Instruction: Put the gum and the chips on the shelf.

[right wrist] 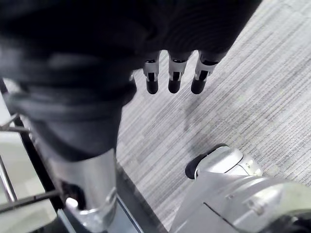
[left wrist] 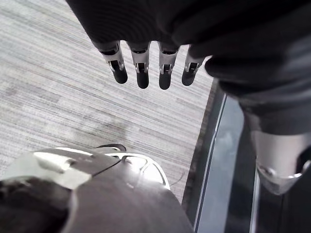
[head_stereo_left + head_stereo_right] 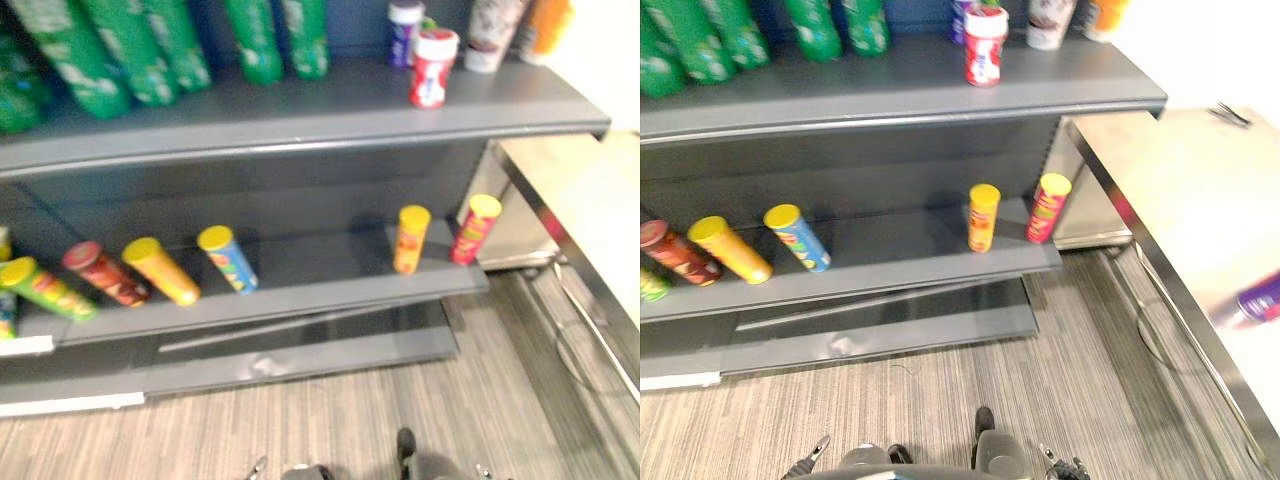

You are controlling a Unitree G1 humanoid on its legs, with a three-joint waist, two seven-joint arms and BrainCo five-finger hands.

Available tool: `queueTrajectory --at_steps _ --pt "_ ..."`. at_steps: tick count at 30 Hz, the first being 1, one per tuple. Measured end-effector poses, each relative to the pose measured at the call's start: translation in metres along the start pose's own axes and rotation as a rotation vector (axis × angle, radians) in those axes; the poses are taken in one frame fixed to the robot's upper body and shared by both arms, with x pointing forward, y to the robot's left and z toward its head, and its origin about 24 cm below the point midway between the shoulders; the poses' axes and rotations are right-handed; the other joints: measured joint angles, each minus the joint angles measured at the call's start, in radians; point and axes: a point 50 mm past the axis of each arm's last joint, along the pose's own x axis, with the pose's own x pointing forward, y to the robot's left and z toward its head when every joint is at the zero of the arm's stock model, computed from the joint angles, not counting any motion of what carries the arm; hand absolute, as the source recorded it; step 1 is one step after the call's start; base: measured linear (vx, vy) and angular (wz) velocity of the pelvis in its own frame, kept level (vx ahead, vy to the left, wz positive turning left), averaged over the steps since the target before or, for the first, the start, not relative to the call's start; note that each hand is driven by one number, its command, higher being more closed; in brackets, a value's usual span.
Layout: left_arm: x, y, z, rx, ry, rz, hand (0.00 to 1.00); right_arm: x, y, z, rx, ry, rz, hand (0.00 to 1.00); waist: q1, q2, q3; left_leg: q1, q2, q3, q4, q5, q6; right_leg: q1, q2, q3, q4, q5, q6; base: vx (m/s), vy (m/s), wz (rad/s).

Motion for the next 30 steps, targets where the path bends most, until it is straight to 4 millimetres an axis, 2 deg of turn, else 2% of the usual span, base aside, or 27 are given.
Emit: queueTrajectory --at_steps 1,2,3,4,5,6,7,8,10,11,13,14,16,20,23,25,26,27,28,29,30 --pt "0.001 -0.003 0.007 -0.017 -0.023 -0.004 0.00 -0.001 0.000 0.001 0.029 -0.010 -0.007 0.00 0.004 0.001 0.001 -0.023 0.028 0.039 0.026 -0.020 0.020 -0.022 -0.005 -0.022 -0.026 0.000 0.012 -0.14 0.090 -1.33" --pt "0.002 -0.008 0.015 -0.039 -0.045 -0.010 0.00 -0.001 0.002 0.002 0.085 -0.020 -0.009 0.00 0.002 0.018 0.005 -0.032 0.060 0.093 0.029 -0.026 0.031 -0.049 -0.016 -0.104 -0.039 -0.011 0.010 -0.10 0.165 -1.65" --pt "0.003 -0.016 0.027 -0.058 -0.080 -0.026 0.00 -0.002 0.002 0.001 0.119 -0.017 -0.022 0.00 0.001 0.019 0.018 -0.026 0.099 0.145 0.027 -0.022 0.037 -0.062 -0.026 -0.216 -0.010 -0.005 -0.027 -0.06 0.140 -1.52" --pt "0.003 -0.019 0.031 -0.061 -0.091 -0.032 0.00 -0.002 0.002 -0.001 0.123 -0.010 -0.029 0.00 0.005 0.020 0.026 -0.015 0.114 0.177 0.025 -0.019 0.036 -0.062 -0.040 -0.270 0.016 -0.010 -0.042 0.07 0.187 -1.54" --pt "0.003 -0.024 0.039 -0.063 -0.108 -0.045 0.00 -0.003 0.004 -0.006 0.127 0.008 -0.040 0.00 0.006 0.008 0.030 0.010 0.140 0.246 0.024 -0.008 0.029 -0.052 -0.072 -0.359 0.067 -0.016 -0.066 0.10 0.108 -1.85" --pt "0.003 -0.028 0.044 -0.059 -0.126 -0.059 0.00 -0.003 0.007 -0.008 0.127 0.015 -0.043 0.00 0.003 -0.007 0.030 0.055 0.158 0.333 0.015 -0.004 0.023 -0.016 -0.105 -0.411 0.101 -0.017 -0.067 0.10 0.108 -1.66" --pt "0.003 -0.029 0.045 -0.055 -0.129 -0.062 0.00 -0.003 0.007 -0.008 0.126 0.015 -0.043 0.00 0.002 -0.008 0.030 0.063 0.159 0.349 0.011 -0.003 0.021 -0.009 -0.110 -0.415 0.100 -0.016 -0.066 0.09 0.000 -1.60" --pt "0.002 -0.033 0.048 -0.041 -0.142 -0.076 0.00 -0.003 0.007 -0.008 0.124 0.021 -0.043 0.00 0.001 -0.011 0.028 0.091 0.158 0.413 -0.012 0.009 0.008 0.028 -0.127 -0.422 0.085 -0.006 -0.052 0.09 -0.053 -1.27" --pt "0.003 -0.032 0.051 -0.037 -0.149 -0.071 0.00 -0.002 0.007 -0.011 0.113 0.039 -0.046 0.00 0.001 -0.023 0.024 0.121 0.143 0.501 -0.035 0.025 -0.010 0.089 -0.151 -0.452 0.020 0.095 -0.061 0.10 -0.114 -1.32" --pt "0.003 -0.030 0.052 -0.044 -0.149 -0.065 0.00 -0.001 0.009 -0.011 0.107 0.050 -0.044 0.00 0.002 -0.036 0.023 0.139 0.134 0.546 -0.046 0.036 -0.024 0.112 -0.153 -0.459 -0.041 0.108 -0.056 0.06 -0.182 -1.08" --pt "0.003 -0.033 0.045 -0.061 -0.119 -0.068 0.00 0.003 0.008 -0.003 0.096 0.042 -0.049 0.00 0.000 -0.010 0.034 0.172 0.133 0.588 -0.068 0.066 -0.031 0.112 -0.137 -0.468 -0.060 0.105 -0.061 0.04 -0.171 -0.80" --pt "0.002 -0.038 0.038 -0.068 -0.097 -0.075 0.00 0.004 0.005 0.001 0.090 0.030 -0.055 0.00 -0.002 0.010 0.031 0.183 0.135 0.588 -0.086 0.089 -0.030 0.119 -0.125 -0.464 -0.059 0.103 -0.063 0.05 -0.156 -0.30" --pt "0.000 -0.048 0.030 -0.071 -0.070 -0.102 0.00 0.005 0.003 0.006 0.087 0.016 -0.057 0.00 -0.001 0.029 0.024 0.206 0.133 0.587 -0.117 0.124 -0.034 0.134 -0.117 -0.473 -0.045 0.085 -0.077 0.07 -0.156 0.00" --pt "0.000 -0.051 0.030 -0.071 -0.067 -0.106 0.00 0.006 0.006 0.010 0.090 0.003 -0.048 0.00 -0.003 0.029 0.024 0.248 0.118 0.582 -0.154 0.162 -0.044 0.142 -0.143 -0.496 0.071 -0.021 -0.083 0.06 -0.112 0.26" --pt "-0.001 -0.049 0.027 -0.073 -0.061 -0.098 0.00 0.006 0.006 0.011 0.107 0.001 -0.052 0.00 -0.003 0.028 0.024 0.278 0.121 0.582 -0.113 0.174 -0.049 0.142 -0.176 -0.498 0.164 -0.093 -0.076 0.02 -0.061 0.07" --pt "-0.001 -0.045 0.023 -0.085 -0.051 -0.083 0.00 0.006 0.006 0.012 0.110 -0.002 -0.051 0.00 -0.003 0.024 0.020 0.283 0.178 0.578 0.030 0.176 -0.046 0.150 -0.185 -0.481 0.192 -0.148 -0.073 0.06 -0.100 -0.31" --pt "-0.001 -0.043 0.022 -0.105 -0.048 -0.076 0.00 0.006 0.006 0.012 0.111 -0.001 -0.053 0.00 -0.004 0.028 0.020 0.282 0.219 0.556 0.109 0.189 -0.027 0.162 -0.178 -0.469 0.189 -0.158 -0.076 0.11 -0.151 -0.75" --pt "-0.001 -0.038 0.020 -0.163 -0.048 -0.058 0.00 0.006 0.005 0.010 0.114 0.003 -0.055 0.00 0.000 0.030 0.021 0.274 0.292 0.469 0.259 0.264 0.077 0.190 -0.158 -0.446 0.181 -0.165 -0.085 0.10 -0.121 -0.85" --pt "-0.002 -0.034 0.020 -0.177 -0.061 -0.048 0.00 0.005 0.005 0.009 0.115 0.002 -0.055 0.00 -0.001 0.027 0.023 0.240 0.318 0.400 0.325 0.323 0.127 0.211 -0.153 -0.428 0.168 -0.164 -0.086 0.09 -0.110 -0.90" --pt "-0.002 -0.030 0.018 -0.182 -0.064 -0.038 0.00 0.004 0.005 0.006 0.118 0.005 -0.054 0.00 0.006 0.010 0.025 0.203 0.329 0.319 0.381 0.330 0.126 0.222 -0.153 -0.405 0.154 -0.167 -0.087 0.09 0.000 -0.82" --pt "-0.002 -0.031 0.021 -0.218 -0.076 -0.044 0.00 0.004 0.005 0.011 0.123 -0.018 -0.057 0.00 0.005 0.016 0.018 0.117 0.293 0.169 0.419 0.205 0.032 0.226 -0.163 -0.353 0.134 -0.177 -0.097 0.09 0.053 -0.86"
